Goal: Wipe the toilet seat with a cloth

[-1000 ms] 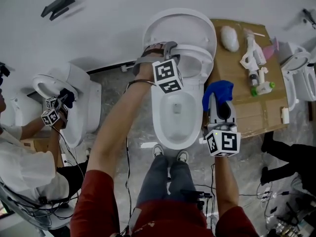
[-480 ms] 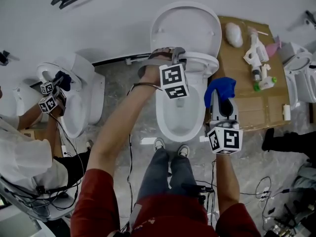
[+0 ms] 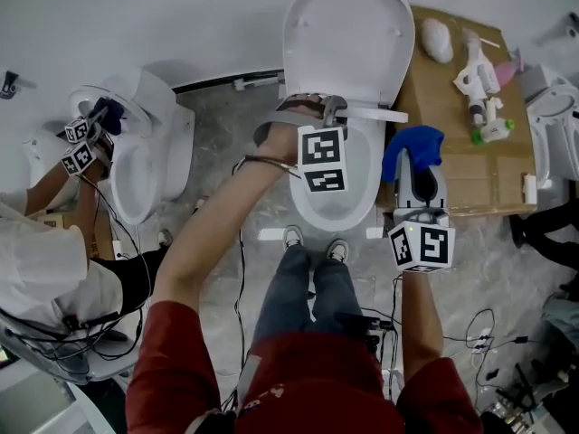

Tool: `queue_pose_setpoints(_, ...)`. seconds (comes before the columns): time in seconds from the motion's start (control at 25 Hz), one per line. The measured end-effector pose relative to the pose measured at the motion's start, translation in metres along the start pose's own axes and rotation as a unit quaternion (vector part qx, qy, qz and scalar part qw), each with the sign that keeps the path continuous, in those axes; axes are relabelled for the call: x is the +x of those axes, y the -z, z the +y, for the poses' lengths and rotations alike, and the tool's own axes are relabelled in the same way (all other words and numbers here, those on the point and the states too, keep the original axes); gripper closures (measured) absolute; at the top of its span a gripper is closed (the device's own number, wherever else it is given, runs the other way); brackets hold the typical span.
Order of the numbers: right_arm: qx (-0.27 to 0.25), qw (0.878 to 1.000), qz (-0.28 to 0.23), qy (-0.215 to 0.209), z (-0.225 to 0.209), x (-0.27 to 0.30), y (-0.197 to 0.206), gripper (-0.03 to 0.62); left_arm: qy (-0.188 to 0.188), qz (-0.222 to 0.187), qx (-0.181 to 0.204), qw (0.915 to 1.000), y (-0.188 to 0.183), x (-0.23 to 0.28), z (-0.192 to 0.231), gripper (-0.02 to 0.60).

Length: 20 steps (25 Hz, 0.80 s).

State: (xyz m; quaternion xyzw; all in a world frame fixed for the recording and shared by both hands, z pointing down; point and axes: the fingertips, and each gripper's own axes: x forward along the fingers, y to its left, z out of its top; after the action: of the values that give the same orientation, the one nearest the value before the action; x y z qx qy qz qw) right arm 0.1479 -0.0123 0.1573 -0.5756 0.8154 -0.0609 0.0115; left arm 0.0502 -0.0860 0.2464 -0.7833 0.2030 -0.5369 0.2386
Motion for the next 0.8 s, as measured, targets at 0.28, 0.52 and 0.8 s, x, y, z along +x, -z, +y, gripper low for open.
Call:
queue_pose_setpoints(0.28, 0.009, 1.0, 0.009, 0.002, 0.006, -0.018, 0.01, 0.534, 0.071, 0.001, 0.006, 0.9975, 0.0, -0.012, -0.07, 0.476)
queue_pose_setpoints(0.52, 0.01, 1.0, 0.029, -0.003, 0.012, -0.026, 0.031, 0.534, 0.141, 0.001, -0.009, 0.9899, 0.002, -0.009, -0.12, 0.465)
queue_pose_setpoints(0.8, 0.015, 0.999, 0.05, -0.005, 0.014, -0.028, 0.06, 0.534, 0.242, 0.006, -0.028, 0.9699, 0.012, 0.004, -0.186, 0.434)
